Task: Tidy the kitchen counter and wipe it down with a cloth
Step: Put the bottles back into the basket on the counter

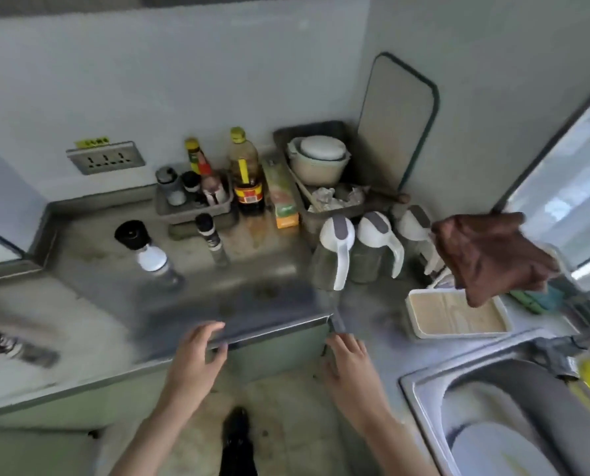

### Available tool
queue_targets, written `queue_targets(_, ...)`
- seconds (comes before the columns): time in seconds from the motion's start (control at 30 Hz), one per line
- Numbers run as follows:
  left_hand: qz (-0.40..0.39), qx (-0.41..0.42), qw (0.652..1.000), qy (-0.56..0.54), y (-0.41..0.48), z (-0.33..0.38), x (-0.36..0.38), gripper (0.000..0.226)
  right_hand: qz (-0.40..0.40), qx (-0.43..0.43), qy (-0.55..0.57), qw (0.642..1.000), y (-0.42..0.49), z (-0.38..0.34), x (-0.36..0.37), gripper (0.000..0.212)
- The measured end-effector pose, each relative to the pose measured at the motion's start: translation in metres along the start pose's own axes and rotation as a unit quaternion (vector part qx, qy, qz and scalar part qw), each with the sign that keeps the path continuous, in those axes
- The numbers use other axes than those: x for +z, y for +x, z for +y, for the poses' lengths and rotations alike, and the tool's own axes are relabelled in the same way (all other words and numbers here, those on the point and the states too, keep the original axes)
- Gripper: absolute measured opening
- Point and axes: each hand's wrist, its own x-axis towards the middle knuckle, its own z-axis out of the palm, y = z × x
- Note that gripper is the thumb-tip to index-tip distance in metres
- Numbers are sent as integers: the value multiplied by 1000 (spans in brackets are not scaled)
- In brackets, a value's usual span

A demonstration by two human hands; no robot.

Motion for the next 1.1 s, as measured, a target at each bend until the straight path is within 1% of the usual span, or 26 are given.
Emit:
queue_targets(0.1,45,-51,998,-18,35,-40,-39,33,-10,-49,8,999,52,-40,20,45)
queue_targets(0.13,56,-63,996,-18,47,-53,-53,35,-12,-57,8,998,72,-54,27,42)
queue_targets(0.2,64,-82,994,-15,73,-80,-76,37,-31,-45,17,998,109,-85,42,38)
queue_targets(0.3,61,-83,995,-2,110,-114,-101,39,-48,-24,32,998,164,-125,62,40)
queue_targets(0.37,61,-77,995,-17,131,-128,-111,44,-48,-15,42,998,197,-149,73,41)
queue_targets(0.5,80,-65,994,-42,159,-142,-119,64,-51,3,59,997,246,-183,92,44)
queue_targets(0.57,83,-57,994,-34,175,-146,-121,71,-47,6,71,996,263,-192,99,51)
queue_targets(0.7,77,-70,994,-27,207,-147,-121,73,-46,14,77,996,287,-200,109,64)
queue_targets(0.87,48,-145,987,-51,240,-156,-113,84,-73,20,73,994,314,-196,122,70)
queue_targets(0.97,42,-172,983,-47,245,-157,-109,84,-75,41,91,992,320,-191,127,67)
queue_targets(1.03,48,-192,979,-42,246,-155,-108,84,-74,49,108,990,322,-187,129,59)
queue_targets(1.1,59,-212,975,-39,245,-153,-106,85,-75,39,117,990,325,-182,128,51)
